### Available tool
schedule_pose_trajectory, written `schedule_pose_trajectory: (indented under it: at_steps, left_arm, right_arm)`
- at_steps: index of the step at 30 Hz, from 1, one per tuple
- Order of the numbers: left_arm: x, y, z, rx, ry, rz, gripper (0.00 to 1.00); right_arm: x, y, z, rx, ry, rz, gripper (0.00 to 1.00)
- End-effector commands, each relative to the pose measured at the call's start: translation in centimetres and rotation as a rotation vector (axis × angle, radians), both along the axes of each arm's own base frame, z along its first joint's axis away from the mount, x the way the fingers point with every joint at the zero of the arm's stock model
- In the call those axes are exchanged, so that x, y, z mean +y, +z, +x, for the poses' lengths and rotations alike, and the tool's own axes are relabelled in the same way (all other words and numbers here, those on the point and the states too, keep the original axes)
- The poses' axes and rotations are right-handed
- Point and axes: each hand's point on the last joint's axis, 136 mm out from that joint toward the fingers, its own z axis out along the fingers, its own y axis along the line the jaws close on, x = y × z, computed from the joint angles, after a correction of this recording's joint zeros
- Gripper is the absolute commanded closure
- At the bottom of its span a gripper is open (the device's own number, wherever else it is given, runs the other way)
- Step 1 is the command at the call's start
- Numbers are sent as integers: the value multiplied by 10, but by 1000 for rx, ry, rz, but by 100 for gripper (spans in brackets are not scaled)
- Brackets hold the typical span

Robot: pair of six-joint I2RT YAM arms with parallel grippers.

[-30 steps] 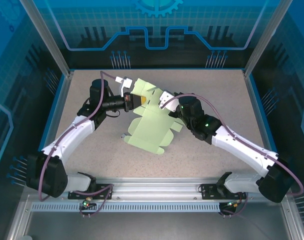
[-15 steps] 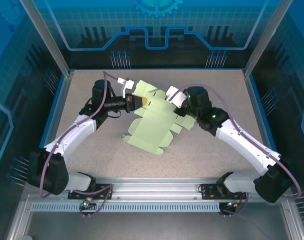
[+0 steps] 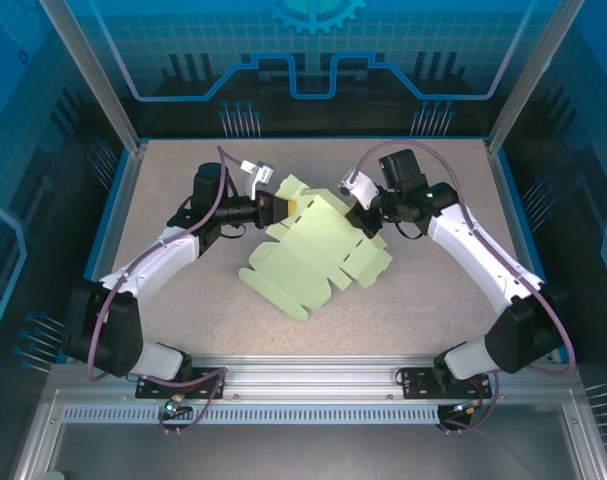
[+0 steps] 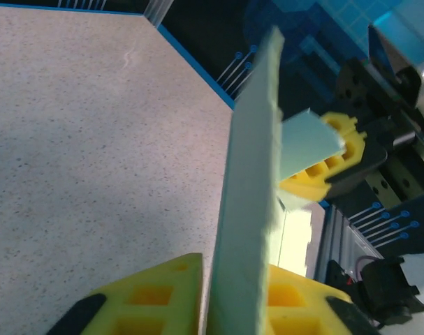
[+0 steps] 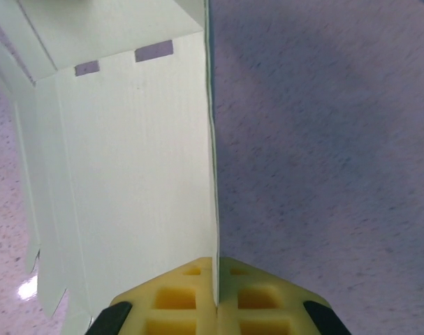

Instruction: Fold the paper box

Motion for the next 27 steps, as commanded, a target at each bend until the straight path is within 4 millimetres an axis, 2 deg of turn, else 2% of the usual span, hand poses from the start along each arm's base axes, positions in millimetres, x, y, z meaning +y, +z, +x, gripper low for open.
schedule_pose_trajectory:
  at_steps: [1,4,6,9,12,14,20,27]
  left_arm:
    - [5,-21,12,4,50,52,75]
    - [13,-39,23,38,118,113,62]
    - [25,-49,31,51,207,169,55]
    - [43,-54,36,53,314,229,47]
    - [45,-55,31,68,355,226,46]
    - [34,-60,19,75,332,227,46]
    - [-20,-82,-22,82,199,243,46]
    - [-63,-129,-36,146,106,259,47]
  right_arm:
    - [-3,-17,-6,157,-23,27,96]
    - [-8,-41,1,232,-58,7,96]
    - [-14,-58,8,274,-91,-19,96]
    - [-26,-76,19,306,-152,-64,96]
    - [-41,-88,30,318,-217,-118,96]
    - [-50,-92,35,324,-248,-146,96]
    - [-75,-98,45,336,-326,-188,96]
    - [-74,-103,51,347,-344,-172,94]
